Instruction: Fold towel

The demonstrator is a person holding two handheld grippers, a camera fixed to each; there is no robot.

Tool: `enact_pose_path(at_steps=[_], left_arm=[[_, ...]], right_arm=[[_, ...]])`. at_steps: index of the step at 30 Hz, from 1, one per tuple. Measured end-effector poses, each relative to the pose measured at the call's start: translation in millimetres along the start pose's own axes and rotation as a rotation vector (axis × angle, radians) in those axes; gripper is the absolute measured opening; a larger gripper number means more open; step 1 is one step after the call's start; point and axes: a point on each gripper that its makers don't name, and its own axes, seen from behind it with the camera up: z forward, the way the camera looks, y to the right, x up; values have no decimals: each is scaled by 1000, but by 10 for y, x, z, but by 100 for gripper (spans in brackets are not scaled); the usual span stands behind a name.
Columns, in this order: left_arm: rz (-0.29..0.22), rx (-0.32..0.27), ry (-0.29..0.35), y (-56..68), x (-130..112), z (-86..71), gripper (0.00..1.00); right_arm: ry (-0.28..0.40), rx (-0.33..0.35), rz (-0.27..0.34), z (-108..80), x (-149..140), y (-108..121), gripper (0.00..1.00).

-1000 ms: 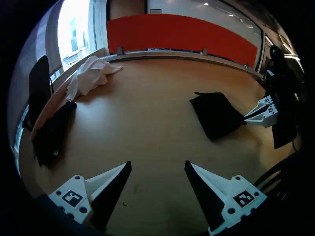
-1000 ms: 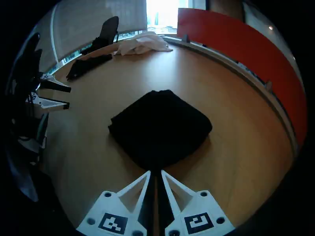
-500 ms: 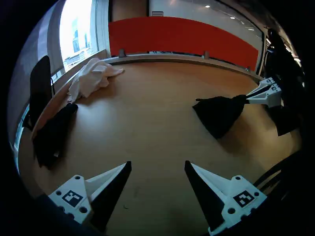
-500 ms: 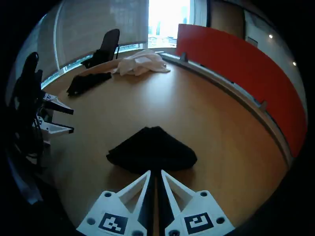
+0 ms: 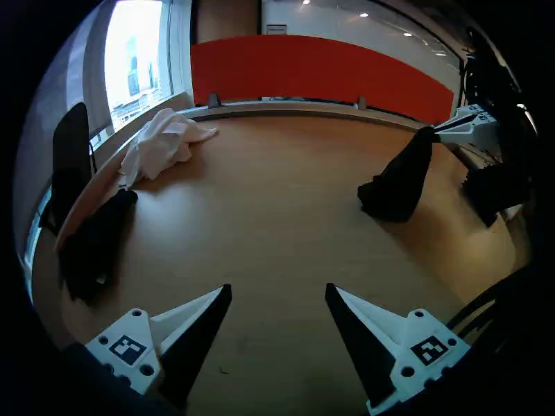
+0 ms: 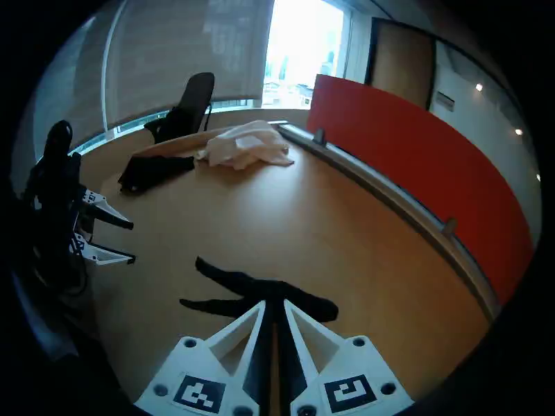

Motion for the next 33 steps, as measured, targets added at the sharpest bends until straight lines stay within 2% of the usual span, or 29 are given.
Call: enact_pose_path(at_steps=[14,25,33], left_arm=[[21,-15,13,35,87,-7,100],[28,-24,18,99,128,-16,100],[19,-30,15,114,125,-13,100]], right_arm=[[38,-71,5,-321,209,332,3],[48,-123,27,-543,218,671,3],[35,-172,58,-780,101,1024,3]])
